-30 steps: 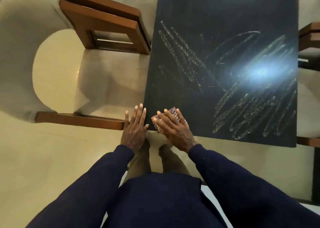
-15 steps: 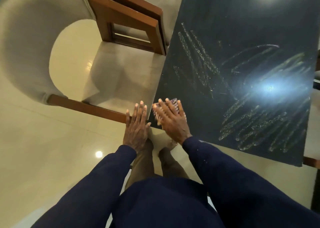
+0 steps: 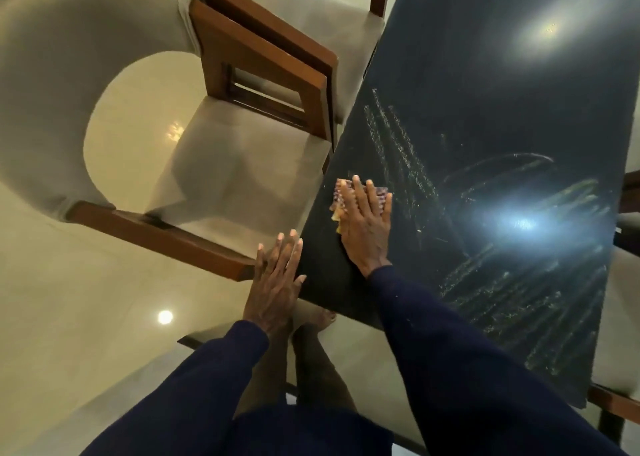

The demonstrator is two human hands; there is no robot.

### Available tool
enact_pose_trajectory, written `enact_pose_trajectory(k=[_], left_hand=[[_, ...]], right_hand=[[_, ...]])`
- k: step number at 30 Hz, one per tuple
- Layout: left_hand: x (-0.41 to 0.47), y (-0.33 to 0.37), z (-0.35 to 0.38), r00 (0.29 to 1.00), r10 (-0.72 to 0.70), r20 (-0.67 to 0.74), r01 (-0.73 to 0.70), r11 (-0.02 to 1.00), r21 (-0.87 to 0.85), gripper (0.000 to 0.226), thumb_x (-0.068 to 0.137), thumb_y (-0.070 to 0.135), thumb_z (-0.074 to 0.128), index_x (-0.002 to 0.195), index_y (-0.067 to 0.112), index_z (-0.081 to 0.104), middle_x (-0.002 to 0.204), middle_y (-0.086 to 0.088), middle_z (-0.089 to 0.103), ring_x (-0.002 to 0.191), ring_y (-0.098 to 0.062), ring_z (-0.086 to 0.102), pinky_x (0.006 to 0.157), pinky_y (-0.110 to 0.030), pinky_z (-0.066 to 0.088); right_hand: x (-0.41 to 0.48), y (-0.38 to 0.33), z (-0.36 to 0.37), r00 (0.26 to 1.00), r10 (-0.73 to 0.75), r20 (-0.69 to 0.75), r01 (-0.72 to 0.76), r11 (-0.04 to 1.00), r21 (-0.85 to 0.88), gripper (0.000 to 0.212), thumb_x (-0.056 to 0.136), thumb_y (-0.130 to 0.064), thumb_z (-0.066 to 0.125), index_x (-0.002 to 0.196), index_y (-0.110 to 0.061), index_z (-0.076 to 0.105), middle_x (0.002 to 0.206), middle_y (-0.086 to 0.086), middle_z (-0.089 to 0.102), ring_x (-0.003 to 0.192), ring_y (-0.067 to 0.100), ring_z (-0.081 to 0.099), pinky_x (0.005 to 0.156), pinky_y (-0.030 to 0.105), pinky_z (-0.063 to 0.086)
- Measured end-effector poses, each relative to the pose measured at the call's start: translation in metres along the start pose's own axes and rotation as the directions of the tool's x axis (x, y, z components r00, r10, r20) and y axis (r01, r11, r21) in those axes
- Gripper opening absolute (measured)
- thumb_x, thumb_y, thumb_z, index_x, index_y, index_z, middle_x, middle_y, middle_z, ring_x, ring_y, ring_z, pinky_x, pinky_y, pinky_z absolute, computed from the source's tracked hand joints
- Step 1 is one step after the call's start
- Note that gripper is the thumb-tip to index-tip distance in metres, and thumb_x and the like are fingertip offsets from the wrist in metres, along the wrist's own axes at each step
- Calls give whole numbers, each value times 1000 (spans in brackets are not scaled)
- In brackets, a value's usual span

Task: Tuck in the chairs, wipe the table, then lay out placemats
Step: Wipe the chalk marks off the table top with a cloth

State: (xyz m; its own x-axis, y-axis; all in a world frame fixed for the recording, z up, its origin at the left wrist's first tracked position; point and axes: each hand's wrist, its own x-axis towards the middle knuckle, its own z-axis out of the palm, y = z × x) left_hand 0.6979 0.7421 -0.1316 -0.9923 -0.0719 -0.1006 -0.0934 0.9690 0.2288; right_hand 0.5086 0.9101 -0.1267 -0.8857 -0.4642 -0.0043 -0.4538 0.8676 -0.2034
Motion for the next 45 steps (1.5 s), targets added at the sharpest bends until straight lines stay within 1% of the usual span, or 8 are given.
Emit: enact_pose_trajectory(k=[6, 13, 21, 28, 34, 37, 40, 45], left_hand=[[27, -7, -3, 999, -31, -11, 31, 999, -38, 70, 111, 40, 35, 170, 11, 10, 179, -11, -1, 165, -30, 0, 132, -60, 9], [46, -17, -8, 1000, -25, -13, 26, 999, 38, 68, 112, 39, 35, 169, 7, 18, 178, -15, 1, 165, -34, 4, 127, -65, 19], [67, -15, -16, 998, -9, -64, 8, 1000, -21, 72, 109, 35, 45, 169, 8, 16, 178, -13, 1, 165, -32, 2, 129, -65, 14], [66, 4, -8, 998, 39, -44, -40, 999, -27, 68, 112, 39, 38, 169, 11, 18, 179, -10, 4, 165, -30, 2, 131, -62, 10], [61, 17, -2, 994, 99, -51, -99, 995, -7, 66, 111, 37, 32, 169, 9, 18, 178, -12, 3, 165, -31, 4, 131, -61, 10], [69, 25, 3, 991, 128, -48, -130, 991, -36, 65, 111, 35, 35, 169, 8, 19, 178, -12, 6, 165, -31, 6, 131, -60, 12], [75, 38, 9, 982, 184, -28, -185, 983, -20, 65, 111, 35, 37, 168, 7, 20, 178, -13, 8, 165, -30, 7, 131, -59, 17], [80, 52, 16, 973, 229, -4, -229, 973, -22, 63, 113, 32, 33, 168, 6, 20, 178, -13, 9, 165, -29, 8, 130, -58, 21]], right_hand=[[-8, 29, -8, 869, -490, 67, 491, 871, 0, 63, 110, -39, 47, 169, -27, 28, 178, 4, 20, 165, 28, 13, 130, 65, 12], [63, 4, -4, 1000, -21, -17, 21, 1000, -20, 64, 107, -40, 36, 169, -27, 27, 176, 7, 24, 164, 32, 17, 130, 66, 9], [-25, 36, -13, 912, -400, 93, 402, 916, 1, 74, 104, -42, 55, 170, -26, 25, 179, 4, 15, 166, 28, 10, 130, 66, 10], [43, 54, -13, 996, 84, -36, -84, 996, -18, 61, 111, -34, 41, 169, -29, 26, 177, 3, 24, 164, 29, 17, 128, 67, 14], [-25, 25, -12, 972, -226, 63, 226, 974, 2, 83, 101, -42, 59, 172, -27, 17, 179, 5, 12, 166, 31, 7, 130, 67, 7], [-94, 53, -18, 968, -241, 71, 241, 971, 13, 79, 100, -42, 60, 170, -26, 26, 179, 4, 15, 166, 30, 10, 130, 67, 11], [-124, 94, -27, 991, -126, 36, 127, 991, -36, 83, 95, -29, 69, 168, -25, 31, 178, 2, 19, 165, 27, 14, 129, 67, 16], [-66, 99, -26, 958, 277, -77, -281, 959, -35, 68, 103, -29, 48, 169, -24, 29, 177, 4, 22, 164, 29, 18, 128, 68, 15]])
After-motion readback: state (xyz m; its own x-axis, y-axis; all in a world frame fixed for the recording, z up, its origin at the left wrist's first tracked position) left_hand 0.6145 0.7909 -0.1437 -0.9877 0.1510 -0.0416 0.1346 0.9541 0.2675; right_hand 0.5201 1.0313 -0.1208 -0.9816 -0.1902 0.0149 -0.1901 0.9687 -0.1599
